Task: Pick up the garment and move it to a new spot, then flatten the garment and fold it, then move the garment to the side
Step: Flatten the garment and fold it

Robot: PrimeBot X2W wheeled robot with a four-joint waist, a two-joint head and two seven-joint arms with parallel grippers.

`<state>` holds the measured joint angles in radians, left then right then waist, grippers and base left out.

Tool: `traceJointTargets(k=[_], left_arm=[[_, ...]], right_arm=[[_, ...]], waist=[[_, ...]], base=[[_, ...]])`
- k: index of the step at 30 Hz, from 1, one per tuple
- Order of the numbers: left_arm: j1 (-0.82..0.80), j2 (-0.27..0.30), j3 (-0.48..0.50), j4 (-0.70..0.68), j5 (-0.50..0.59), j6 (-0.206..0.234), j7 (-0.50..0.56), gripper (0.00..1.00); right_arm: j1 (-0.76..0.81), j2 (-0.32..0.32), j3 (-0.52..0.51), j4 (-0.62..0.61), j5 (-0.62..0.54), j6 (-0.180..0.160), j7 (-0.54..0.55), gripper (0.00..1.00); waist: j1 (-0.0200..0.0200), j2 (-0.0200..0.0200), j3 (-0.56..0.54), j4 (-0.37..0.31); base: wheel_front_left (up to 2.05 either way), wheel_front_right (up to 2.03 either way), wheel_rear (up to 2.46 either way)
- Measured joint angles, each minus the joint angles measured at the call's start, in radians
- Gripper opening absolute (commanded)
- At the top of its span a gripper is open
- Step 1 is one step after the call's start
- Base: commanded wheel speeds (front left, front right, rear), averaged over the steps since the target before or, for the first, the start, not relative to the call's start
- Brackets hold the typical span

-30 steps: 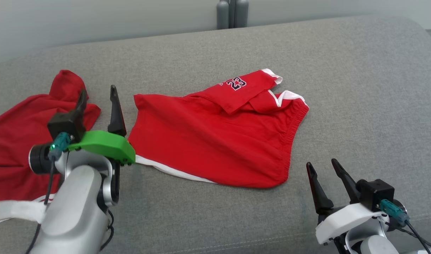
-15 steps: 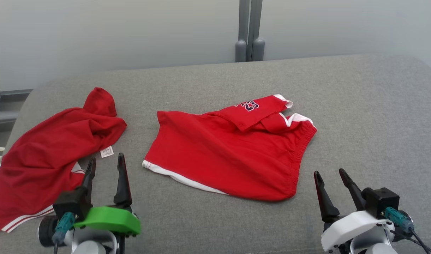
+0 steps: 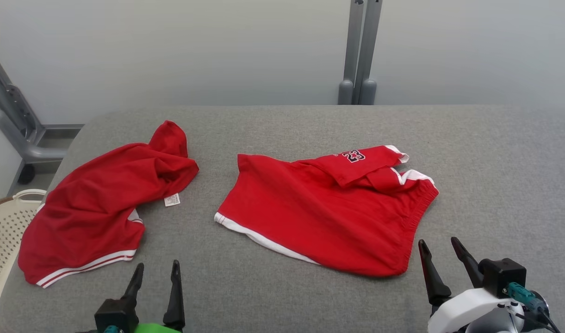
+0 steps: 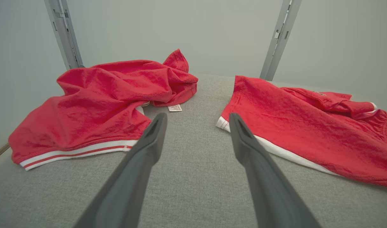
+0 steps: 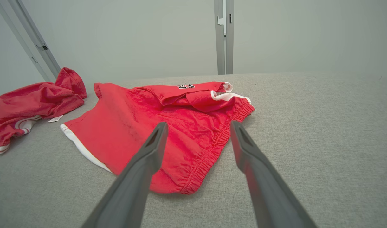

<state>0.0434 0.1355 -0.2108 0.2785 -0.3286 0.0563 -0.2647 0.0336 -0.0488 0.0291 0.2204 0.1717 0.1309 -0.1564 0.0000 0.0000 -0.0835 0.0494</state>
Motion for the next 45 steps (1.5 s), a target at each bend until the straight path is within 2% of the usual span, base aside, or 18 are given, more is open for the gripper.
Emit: traceJointTargets(k=[6, 12, 27, 35, 42, 45], left_arm=[[0.022, 0.026, -0.042, 0.034, 0.023, -0.039, 0.001, 1.0], [0.033, 0.035, -0.046, 0.041, 0.023, -0.043, 0.001, 1.0], [0.024, 0.035, -0.059, 0.044, 0.014, -0.044, 0.016, 1.0], [-0.144, 0.042, -0.134, 0.133, 0.039, -0.11, 0.126, 1.0], [-0.316, -0.005, -0.17, 0.287, 0.024, -0.144, 0.181, 1.0], [-0.391, -0.022, -0.175, 0.358, 0.021, -0.145, 0.19, 1.0]], right_arm=[[0.017, 0.0, -0.011, 0.026, -0.008, 0.0, 0.016, 1.0], [0.029, 0.0, -0.031, 0.04, -0.033, 0.0, 0.017, 1.0], [0.027, 0.0, -0.025, 0.037, -0.068, 0.0, 0.041, 1.0], [0.02, 0.0, -0.002, 0.068, -0.149, 0.0, 0.153, 1.0], [-0.034, 0.0, 0.034, 0.132, -0.157, 0.0, 0.182, 1.0], [-0.066, 0.0, 0.052, 0.164, -0.159, 0.0, 0.187, 1.0]], waist=[[0.0, 0.0, -0.018, 0.036], [0.0, 0.0, -0.023, 0.053], [0.0, 0.0, -0.009, 0.039], [0.0, 0.0, 0.015, 0.039], [0.0, 0.0, 0.06, 0.023], [0.0, 0.0, 0.086, 0.013]], base=[[0.0, 0.0, 0.0], [0.0, 0.0, 0.0], [0.0, 0.0, 0.0], [0.0, 0.0, 0.0], [0.0, 0.0, 0.0], [0.0, 0.0, 0.0]])
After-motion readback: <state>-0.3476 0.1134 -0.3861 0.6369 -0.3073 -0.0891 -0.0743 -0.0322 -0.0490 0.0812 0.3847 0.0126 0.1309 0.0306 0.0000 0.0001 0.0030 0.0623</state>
